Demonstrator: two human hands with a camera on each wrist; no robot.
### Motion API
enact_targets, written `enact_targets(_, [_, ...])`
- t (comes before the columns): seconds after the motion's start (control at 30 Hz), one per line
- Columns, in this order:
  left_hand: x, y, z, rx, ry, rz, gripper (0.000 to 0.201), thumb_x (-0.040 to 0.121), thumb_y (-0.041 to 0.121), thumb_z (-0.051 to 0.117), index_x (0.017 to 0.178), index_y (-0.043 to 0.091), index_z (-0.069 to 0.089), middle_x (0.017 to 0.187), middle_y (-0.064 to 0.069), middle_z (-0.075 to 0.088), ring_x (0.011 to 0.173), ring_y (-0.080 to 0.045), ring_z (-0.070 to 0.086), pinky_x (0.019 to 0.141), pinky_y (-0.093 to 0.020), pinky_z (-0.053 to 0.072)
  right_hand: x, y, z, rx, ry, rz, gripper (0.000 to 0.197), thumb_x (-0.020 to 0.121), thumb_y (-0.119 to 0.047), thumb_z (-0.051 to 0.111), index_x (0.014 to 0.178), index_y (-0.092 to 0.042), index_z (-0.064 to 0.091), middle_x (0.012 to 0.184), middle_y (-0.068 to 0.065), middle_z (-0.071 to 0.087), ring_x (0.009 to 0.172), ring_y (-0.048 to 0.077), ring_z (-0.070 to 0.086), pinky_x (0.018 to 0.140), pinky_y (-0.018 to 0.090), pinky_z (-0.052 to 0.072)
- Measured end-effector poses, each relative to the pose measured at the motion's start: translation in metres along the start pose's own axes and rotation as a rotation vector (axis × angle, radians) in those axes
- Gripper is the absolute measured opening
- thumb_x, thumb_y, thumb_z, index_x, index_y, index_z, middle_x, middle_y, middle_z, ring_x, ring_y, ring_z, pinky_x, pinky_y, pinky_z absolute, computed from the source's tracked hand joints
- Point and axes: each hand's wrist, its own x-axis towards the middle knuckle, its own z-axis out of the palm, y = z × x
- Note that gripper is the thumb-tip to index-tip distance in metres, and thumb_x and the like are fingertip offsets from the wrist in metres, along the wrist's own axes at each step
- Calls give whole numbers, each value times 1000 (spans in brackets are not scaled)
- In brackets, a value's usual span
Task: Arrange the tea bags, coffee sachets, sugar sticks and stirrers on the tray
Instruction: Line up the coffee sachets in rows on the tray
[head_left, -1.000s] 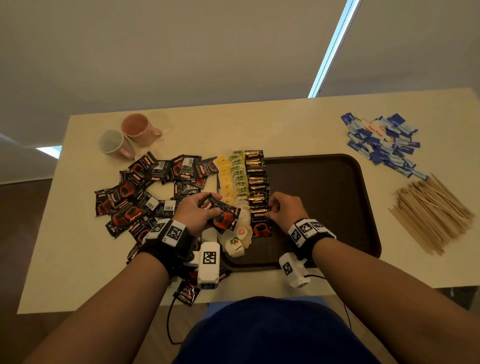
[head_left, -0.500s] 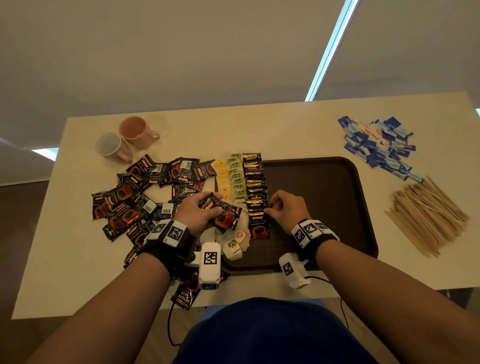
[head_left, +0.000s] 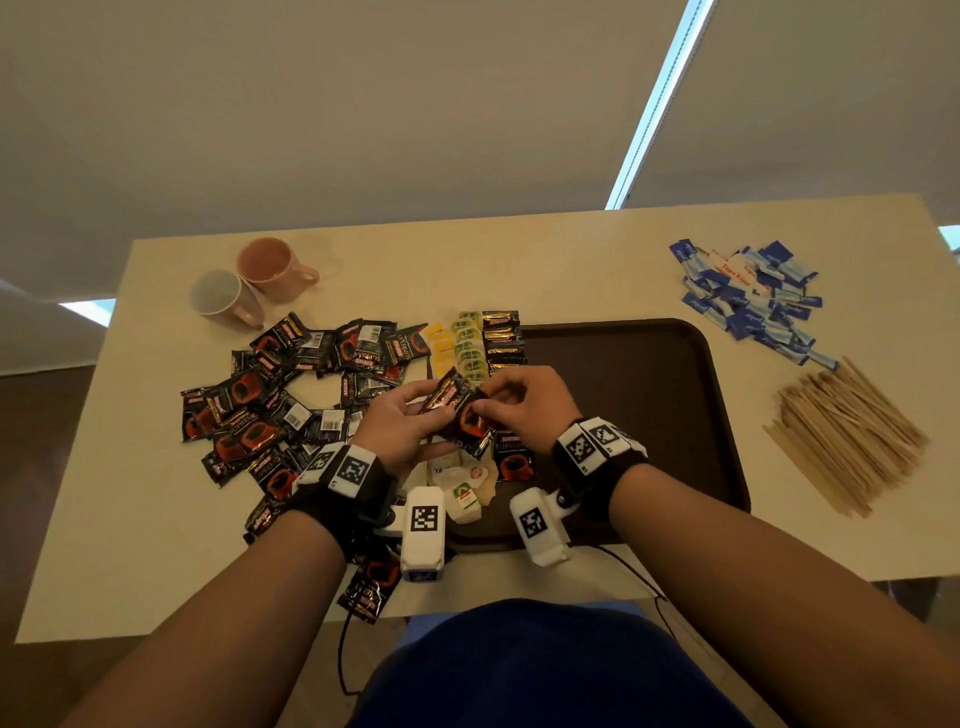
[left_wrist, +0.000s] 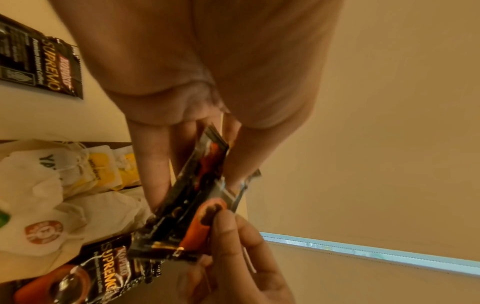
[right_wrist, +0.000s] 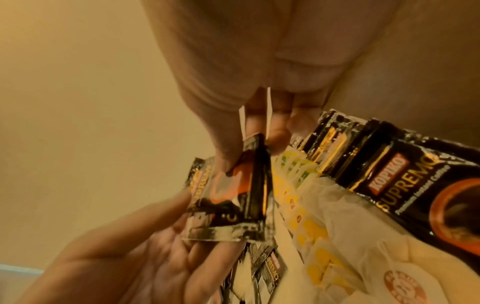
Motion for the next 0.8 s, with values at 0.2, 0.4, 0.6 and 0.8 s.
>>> enact_targets(0.2, [2,-6,-5,63,91,30,34,93,-11,55,109,18,62,112,-10,70,95,-21,71,68,-35,61,-12,17,-19,180,108,159,6,85,-13,75,86,-18,71,84,2,71,72,9,64,66,23,53])
enact_targets(0.4, [4,-14,-7,101,141,5,35,94,-10,55,103,24,62,115,-9,66,107,-28,66,81,-43,60,-33,45,-31,194,-5,357,12,91,-5,66,102,-7,65,90,14,72,70,19,69,60,25,56])
enact_targets(0.6, [0,-18,-8,134,123,-9,33,94,-8,56,115,16,63,122,-11,65,107,-29,67,73,-38,62,-48,75,-22,-92,-25,449,7,88,-16,72,93,-19,68,88,2,71,78,13,68,63,22,51])
enact_targets(0.8, [-6,-18,-8,138,126,1,33,94,-10,55,116,15,61,119,-10,65,106,-29,67,67,-33,61,-45,87,-12,-181,2,476,5,86,-22,74,89,-24,70,83,-3,71,79,11,66,68,23,50])
